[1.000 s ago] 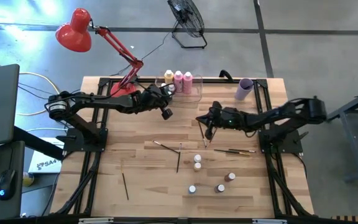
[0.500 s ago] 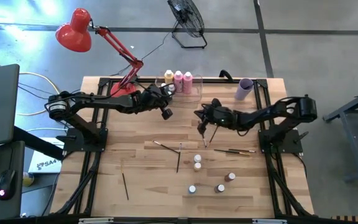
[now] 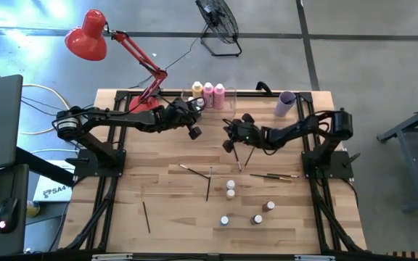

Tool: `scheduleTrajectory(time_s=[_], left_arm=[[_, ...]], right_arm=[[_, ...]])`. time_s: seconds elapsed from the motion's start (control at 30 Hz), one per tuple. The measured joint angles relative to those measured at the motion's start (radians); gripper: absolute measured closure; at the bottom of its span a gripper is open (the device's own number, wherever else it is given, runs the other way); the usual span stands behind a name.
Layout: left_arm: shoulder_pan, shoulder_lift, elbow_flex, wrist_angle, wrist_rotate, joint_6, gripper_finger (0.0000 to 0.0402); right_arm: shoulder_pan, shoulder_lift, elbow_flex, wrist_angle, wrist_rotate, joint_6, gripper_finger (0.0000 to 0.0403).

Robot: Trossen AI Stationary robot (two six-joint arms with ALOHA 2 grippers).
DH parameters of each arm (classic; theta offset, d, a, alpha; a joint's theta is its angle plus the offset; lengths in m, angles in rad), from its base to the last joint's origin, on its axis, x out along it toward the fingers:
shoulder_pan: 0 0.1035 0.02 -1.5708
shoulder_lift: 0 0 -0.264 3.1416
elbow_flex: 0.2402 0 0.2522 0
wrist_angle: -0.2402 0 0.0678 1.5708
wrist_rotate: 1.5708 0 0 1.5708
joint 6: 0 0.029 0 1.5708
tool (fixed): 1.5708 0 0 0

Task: Pick & Place Paint Supplies
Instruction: Adjust the transparent bin

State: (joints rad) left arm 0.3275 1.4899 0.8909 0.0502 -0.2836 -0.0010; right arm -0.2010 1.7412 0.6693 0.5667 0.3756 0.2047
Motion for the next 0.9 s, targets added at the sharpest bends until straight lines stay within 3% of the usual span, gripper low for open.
scheduleTrajectory(time_s=[0.53, 0.9], left_arm=[[0.000, 0.000, 0.000, 0.000, 0.000, 0.004, 0.0402], [0.000, 0.000, 0.000, 0.000, 0.000, 0.004, 0.0402]], right_arm=[[-0.038, 0.000, 0.001, 0.029, 0.046, 0.008, 0.0401], [-0.048, 0.000, 0.000, 0.033, 0.136, 0.012, 0.0401]])
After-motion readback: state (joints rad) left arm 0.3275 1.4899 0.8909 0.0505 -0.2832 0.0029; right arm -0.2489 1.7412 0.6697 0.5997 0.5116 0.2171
